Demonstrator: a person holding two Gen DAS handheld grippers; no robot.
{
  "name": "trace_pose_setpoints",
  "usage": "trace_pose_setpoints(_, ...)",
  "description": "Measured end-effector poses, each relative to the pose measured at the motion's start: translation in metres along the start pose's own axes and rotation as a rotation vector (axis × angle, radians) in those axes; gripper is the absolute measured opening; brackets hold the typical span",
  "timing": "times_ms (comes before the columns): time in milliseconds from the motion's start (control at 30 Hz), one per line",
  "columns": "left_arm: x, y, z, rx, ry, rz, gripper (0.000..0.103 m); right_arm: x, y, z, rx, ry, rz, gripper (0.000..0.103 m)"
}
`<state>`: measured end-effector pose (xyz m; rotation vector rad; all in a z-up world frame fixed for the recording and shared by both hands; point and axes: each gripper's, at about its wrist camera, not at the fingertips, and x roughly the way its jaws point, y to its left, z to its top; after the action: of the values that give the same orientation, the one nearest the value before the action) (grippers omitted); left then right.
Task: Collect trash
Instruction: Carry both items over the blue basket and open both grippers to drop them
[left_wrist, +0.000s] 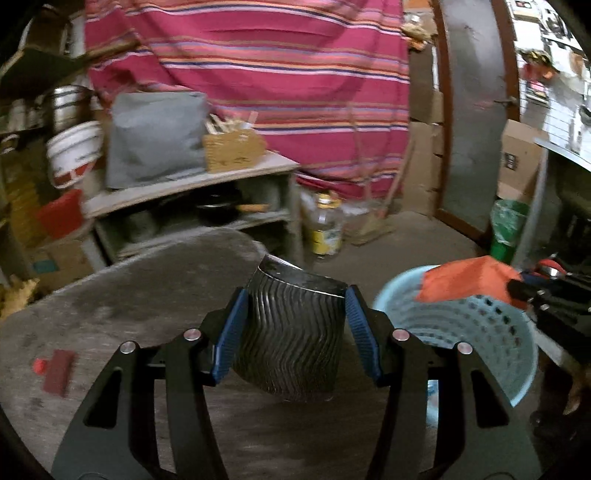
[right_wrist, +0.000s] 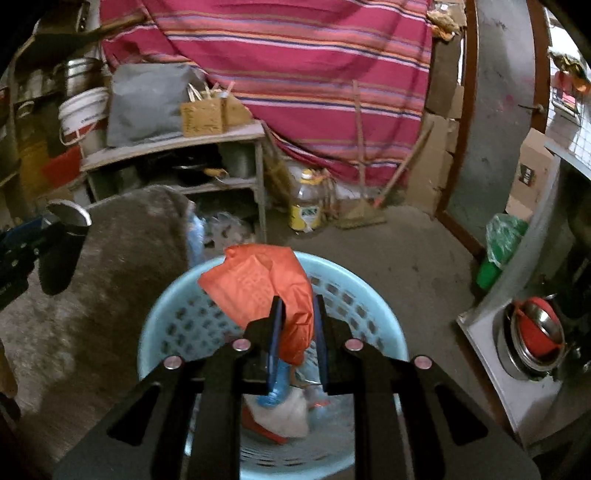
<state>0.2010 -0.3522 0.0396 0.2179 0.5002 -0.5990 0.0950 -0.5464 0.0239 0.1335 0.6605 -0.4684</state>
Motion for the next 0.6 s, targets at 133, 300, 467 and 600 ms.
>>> trace_pose_setpoints(133, 0.014, -0.033, 0.002, 0.006, 0.015, -0.044, 0.053, 0.003, -0.014, -0.004, 0.005, 0.006, -0.011, 0.017)
trace_pose_setpoints(300, 0.030, -0.064, 0.004, -0.008, 0.037, -0.102, 0.053, 0.003, -0.033, -0.012, 0.035, 0.016, -0.021, 0.017)
trace_pose_setpoints(467, 0.043, -0.082, -0.001, -0.015, 0.065, -0.129, 0.054, 0.004, -0.042, -0.016, 0.069, 0.029, -0.017, 0.017)
trace_pose_setpoints(600, 0.048, -0.078, 0.000, -0.027, 0.084, -0.101, 0.067, 0.007, -0.040, -0.015, 0.072, 0.037, -0.012, 0.017)
